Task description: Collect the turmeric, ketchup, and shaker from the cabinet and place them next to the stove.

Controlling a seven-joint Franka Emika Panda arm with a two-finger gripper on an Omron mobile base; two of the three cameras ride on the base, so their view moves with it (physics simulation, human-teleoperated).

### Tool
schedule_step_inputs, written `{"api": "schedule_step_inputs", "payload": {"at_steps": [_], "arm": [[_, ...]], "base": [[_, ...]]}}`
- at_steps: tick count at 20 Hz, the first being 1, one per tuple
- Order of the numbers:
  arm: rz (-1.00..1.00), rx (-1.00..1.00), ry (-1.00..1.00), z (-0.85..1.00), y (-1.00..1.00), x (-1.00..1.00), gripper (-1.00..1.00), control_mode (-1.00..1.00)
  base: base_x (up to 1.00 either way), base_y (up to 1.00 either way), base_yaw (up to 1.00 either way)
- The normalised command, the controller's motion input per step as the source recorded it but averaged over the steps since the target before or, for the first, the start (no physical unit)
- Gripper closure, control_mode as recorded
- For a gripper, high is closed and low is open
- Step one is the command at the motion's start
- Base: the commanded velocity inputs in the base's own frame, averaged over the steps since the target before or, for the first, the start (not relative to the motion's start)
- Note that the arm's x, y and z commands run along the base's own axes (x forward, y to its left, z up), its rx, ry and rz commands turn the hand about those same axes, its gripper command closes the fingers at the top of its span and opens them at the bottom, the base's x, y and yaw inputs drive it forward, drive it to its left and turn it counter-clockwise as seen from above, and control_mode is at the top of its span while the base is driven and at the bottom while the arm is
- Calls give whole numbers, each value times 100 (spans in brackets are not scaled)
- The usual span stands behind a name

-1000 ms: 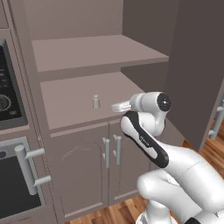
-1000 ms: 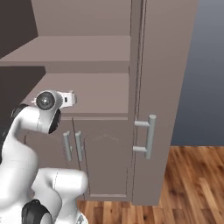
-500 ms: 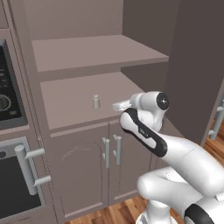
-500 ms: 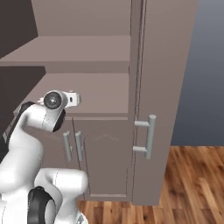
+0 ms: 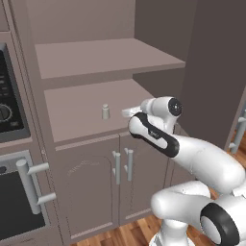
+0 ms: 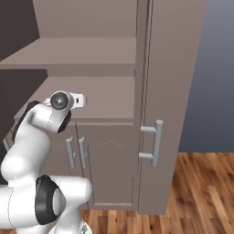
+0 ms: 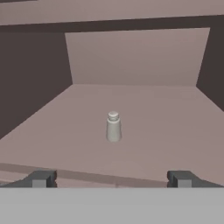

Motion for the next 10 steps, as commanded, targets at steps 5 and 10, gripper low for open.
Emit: {"api": "schedule_step_inputs", "payload": {"at_steps": [5, 10], "arm": [[0, 0, 0, 0, 1, 41, -100, -100], [0, 0, 0, -8, 8, 42, -100, -100]], "base": [[0, 0, 0], [0, 0, 0]]}}
